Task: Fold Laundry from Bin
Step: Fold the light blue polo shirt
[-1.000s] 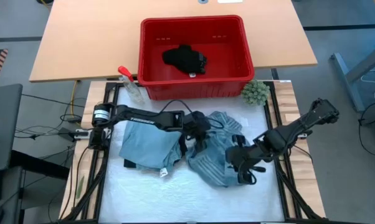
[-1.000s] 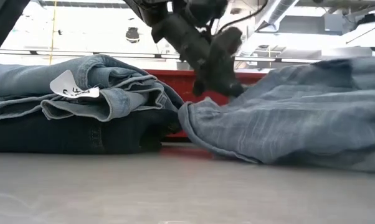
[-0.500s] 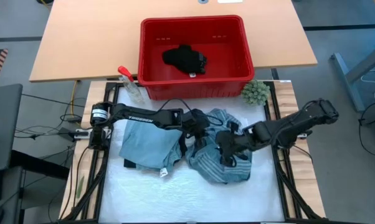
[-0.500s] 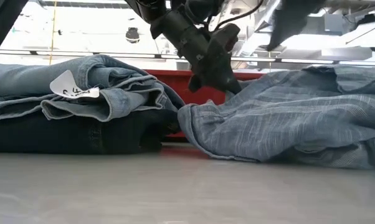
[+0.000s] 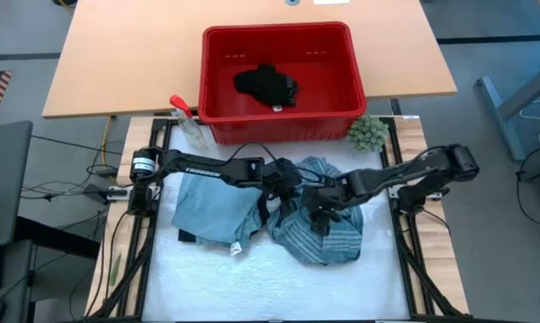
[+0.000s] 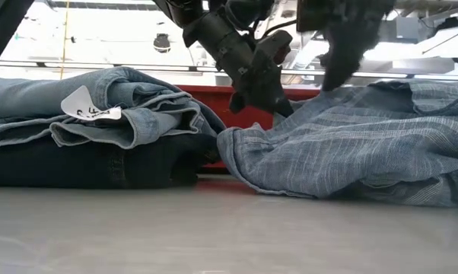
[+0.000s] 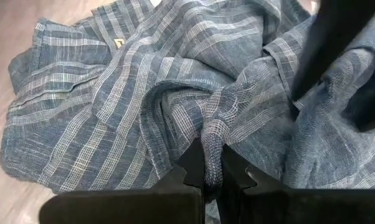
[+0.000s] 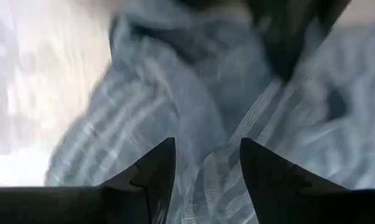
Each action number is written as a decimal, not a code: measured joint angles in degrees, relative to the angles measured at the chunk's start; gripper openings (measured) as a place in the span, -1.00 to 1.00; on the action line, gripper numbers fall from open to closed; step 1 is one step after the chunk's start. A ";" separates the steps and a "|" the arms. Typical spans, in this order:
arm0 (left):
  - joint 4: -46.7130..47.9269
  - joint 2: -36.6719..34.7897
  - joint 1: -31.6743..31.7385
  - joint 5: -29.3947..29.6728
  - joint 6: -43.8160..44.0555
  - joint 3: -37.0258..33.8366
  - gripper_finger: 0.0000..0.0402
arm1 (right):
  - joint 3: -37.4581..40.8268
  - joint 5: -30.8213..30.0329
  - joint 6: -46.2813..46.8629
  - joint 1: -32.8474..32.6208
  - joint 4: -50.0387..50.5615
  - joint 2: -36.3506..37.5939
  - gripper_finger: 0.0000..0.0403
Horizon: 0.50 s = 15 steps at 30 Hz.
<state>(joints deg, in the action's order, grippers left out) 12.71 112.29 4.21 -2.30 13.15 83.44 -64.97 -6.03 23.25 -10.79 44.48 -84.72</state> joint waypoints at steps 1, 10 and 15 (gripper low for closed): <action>-0.07 0.00 -0.02 0.02 0.00 0.00 -1.00 | 0.11 0.68 0.06 0.00 0.42 -0.74 0.03; 0.75 -0.20 -0.02 0.23 0.15 0.02 -1.00 | -1.04 1.67 0.63 -3.33 3.23 -2.15 -0.53; 0.42 -3.99 0.19 0.48 0.09 0.02 -1.00 | -6.23 1.70 -0.23 -6.89 3.50 1.62 -0.88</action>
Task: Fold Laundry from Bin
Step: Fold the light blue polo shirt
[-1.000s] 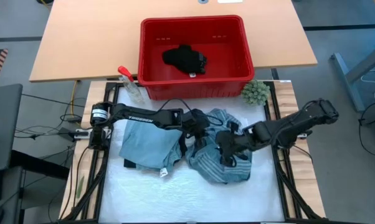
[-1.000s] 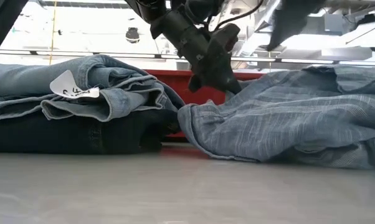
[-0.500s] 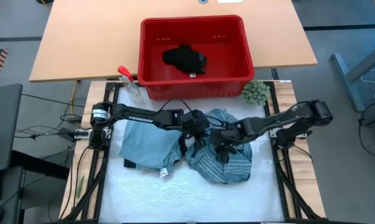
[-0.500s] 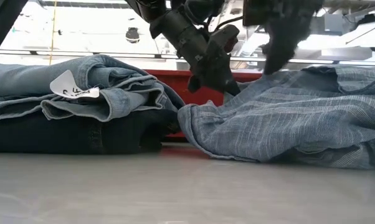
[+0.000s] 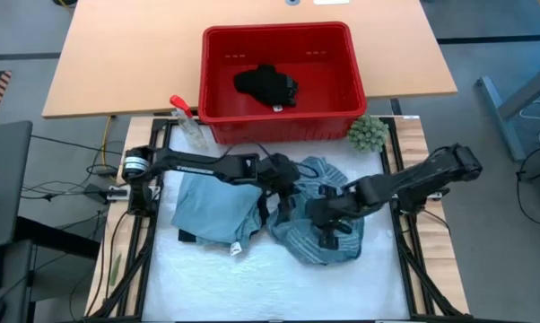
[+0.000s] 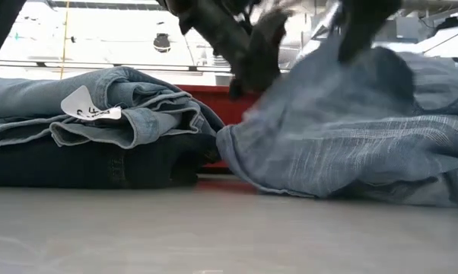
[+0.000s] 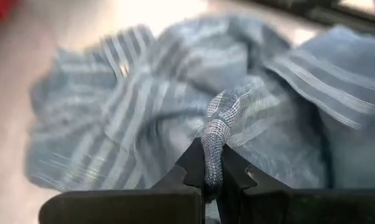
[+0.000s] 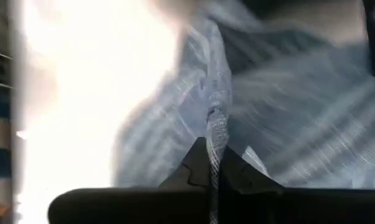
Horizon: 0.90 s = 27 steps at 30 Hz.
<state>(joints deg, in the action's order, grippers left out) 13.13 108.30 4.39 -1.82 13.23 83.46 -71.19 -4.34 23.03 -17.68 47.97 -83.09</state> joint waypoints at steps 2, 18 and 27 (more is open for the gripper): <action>0.21 -2.61 0.42 0.18 -0.30 0.00 -1.00 | -3.54 -0.02 -0.48 -1.10 0.96 2.59 -0.88; -0.81 -38.98 5.74 20.78 1.73 0.07 -1.00 | -28.94 -22.46 -23.71 -12.80 -7.05 28.00 -0.89; -0.85 -42.27 9.59 15.44 8.42 5.85 -1.00 | -28.89 -22.63 -44.59 -9.96 -30.23 31.31 -0.89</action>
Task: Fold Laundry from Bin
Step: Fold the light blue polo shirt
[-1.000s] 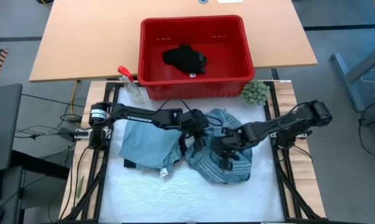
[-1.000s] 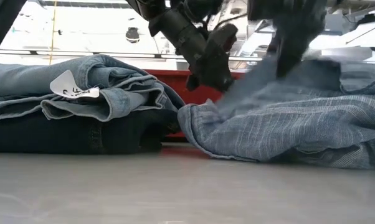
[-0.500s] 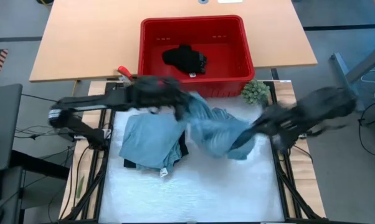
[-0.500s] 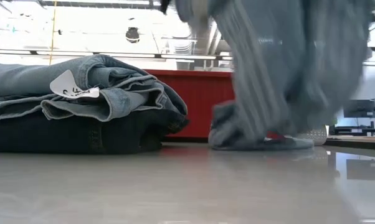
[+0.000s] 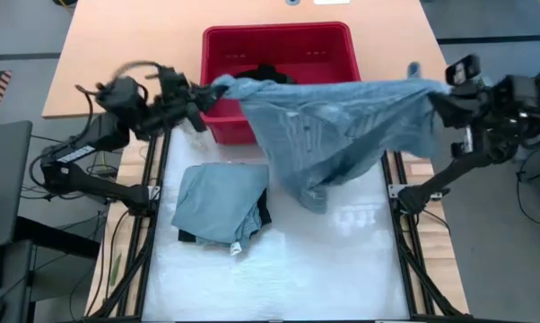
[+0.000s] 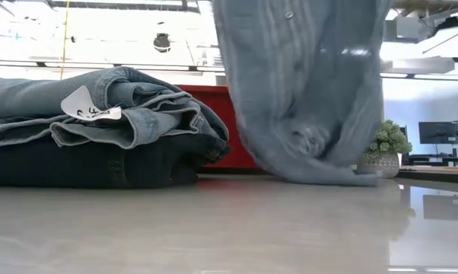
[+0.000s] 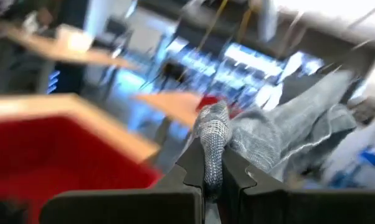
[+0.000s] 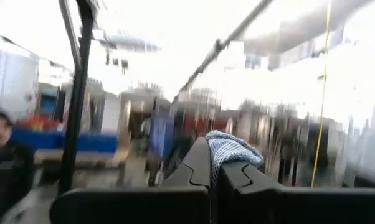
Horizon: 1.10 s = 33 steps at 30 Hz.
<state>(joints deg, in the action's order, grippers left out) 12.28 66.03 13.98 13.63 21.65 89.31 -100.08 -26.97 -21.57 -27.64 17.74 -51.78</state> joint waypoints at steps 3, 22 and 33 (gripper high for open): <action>-3.63 3.65 0.04 -4.79 -1.69 7.47 -1.00 | 0.16 8.00 -7.04 0.09 -8.66 -0.42 -0.89; 2.14 27.23 -27.78 -1.39 -29.33 43.86 -1.00 | -0.03 24.40 -9.91 -14.08 -11.15 -7.23 -0.89; 11.83 27.01 -16.81 10.39 -31.44 43.93 -1.00 | -0.06 -2.32 -18.36 -12.87 -5.62 -1.70 -0.89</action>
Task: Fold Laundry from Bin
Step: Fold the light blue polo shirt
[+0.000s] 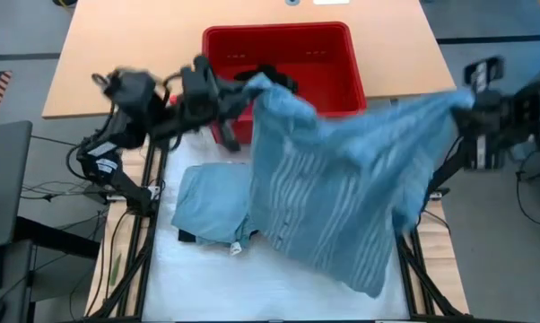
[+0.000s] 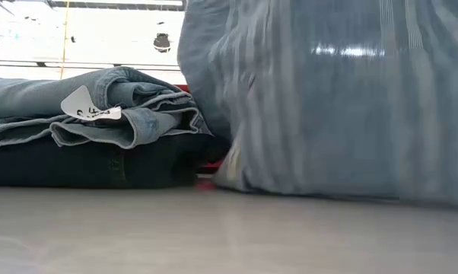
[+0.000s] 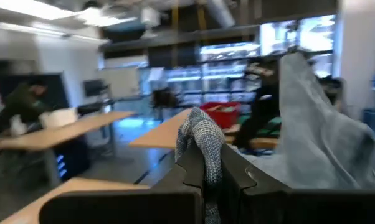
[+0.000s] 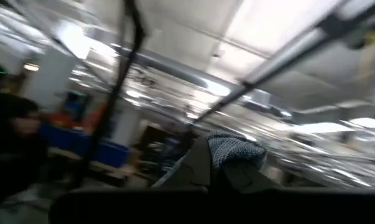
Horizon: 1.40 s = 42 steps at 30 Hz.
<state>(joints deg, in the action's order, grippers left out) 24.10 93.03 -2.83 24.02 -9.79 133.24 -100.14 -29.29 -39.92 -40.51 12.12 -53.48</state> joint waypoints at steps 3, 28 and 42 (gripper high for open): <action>-0.50 -0.09 7.27 -3.14 2.78 0.01 -1.00 | -0.09 -3.49 -4.40 2.72 -1.56 1.86 -0.89; 35.40 -10.11 -1.27 2.54 24.75 1.54 -1.00 | -5.93 5.70 23.15 0.13 31.65 -8.04 -0.89; 65.91 -13.65 -24.74 4.13 75.38 -29.39 -1.00 | 10.99 20.83 51.82 -1.70 29.49 -17.85 -0.89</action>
<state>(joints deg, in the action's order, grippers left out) 90.01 79.38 -27.57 28.15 65.59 103.86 -89.14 -8.46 11.90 -42.21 41.61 -71.33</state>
